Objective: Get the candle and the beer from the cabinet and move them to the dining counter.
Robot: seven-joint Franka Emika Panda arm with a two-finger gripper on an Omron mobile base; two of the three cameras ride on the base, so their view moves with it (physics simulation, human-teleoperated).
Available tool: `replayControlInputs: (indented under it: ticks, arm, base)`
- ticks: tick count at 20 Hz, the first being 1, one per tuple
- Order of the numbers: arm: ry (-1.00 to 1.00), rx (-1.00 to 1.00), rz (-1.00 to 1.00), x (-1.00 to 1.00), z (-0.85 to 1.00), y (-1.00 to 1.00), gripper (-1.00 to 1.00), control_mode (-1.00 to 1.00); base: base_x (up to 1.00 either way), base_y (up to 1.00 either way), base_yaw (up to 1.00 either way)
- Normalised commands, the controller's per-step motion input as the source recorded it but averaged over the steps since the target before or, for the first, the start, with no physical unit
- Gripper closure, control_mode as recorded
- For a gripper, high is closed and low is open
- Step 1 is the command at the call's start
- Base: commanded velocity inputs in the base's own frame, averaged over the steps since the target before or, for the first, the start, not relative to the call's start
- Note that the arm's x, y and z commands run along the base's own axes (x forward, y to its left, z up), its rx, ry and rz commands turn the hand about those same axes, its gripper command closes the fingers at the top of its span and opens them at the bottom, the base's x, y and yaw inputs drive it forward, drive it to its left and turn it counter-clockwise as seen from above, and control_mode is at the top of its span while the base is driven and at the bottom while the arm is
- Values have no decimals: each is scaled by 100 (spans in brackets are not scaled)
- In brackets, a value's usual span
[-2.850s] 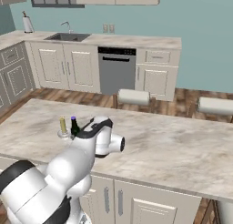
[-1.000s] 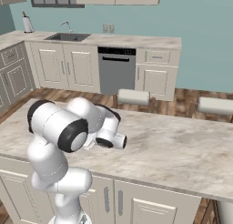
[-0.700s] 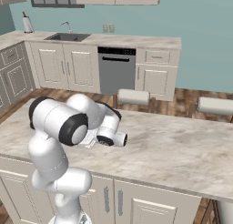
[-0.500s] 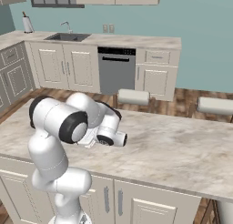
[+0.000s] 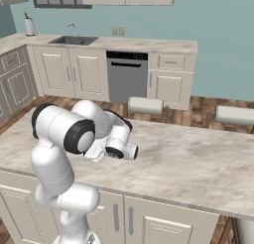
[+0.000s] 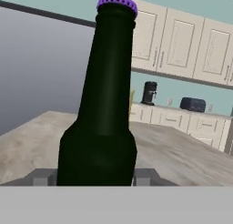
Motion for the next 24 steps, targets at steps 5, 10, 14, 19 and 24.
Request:
replayControlInputs:
  ticks: [5,10,14,19,24]
  arm:
    - [-3,0,1,1,-8,0,-100,-100]
    - [-3,0,0,0,0,0,-100,-100]
    - [-2,0,0,-9,0,0,-100,-100]
    - [-1,0,0,-11,0,-3,-100,-100]
    - [0,0,0,-20,1,-17,-100,-100]
  base:
    - [0,0,0]
    - [0,0,0]
    - [0,0,0]
    - [0,0,0]
    - [0,0,0]
